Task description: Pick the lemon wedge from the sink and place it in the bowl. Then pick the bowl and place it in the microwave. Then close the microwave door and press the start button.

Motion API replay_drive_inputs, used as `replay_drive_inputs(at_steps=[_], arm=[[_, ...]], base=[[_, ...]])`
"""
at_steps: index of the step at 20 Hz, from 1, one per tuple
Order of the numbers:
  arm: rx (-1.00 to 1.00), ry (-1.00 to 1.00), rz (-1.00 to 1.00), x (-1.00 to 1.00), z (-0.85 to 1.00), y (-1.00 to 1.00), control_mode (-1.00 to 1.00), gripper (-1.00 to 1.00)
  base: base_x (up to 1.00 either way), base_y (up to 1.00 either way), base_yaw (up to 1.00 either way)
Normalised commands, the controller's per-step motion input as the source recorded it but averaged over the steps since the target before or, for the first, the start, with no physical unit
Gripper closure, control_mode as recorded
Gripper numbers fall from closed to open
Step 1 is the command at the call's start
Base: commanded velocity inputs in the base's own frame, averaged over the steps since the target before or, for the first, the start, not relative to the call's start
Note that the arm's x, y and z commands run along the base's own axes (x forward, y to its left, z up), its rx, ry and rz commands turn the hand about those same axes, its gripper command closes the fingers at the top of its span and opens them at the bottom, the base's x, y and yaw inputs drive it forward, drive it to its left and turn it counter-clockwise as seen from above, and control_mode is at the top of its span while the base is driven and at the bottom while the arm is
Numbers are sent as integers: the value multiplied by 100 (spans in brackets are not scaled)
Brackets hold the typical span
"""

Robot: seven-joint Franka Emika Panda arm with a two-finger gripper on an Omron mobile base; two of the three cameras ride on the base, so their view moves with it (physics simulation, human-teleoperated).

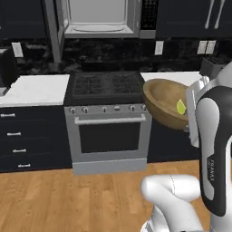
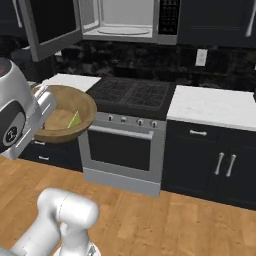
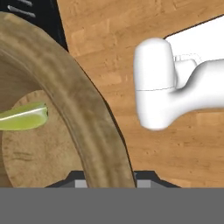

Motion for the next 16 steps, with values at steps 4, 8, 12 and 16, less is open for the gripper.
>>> replay_drive_inputs(at_steps=[4,8,12,16], arm=[[0,0,0,0,0,0,100,100],[0,0,0,0,0,0,100,100],[0,0,0,0,0,0,100,100],[0,0,0,0,0,0,100,100]], base=[[100,-47,29],[100,-17,24],[100,-5,26],[71,-16,33]])
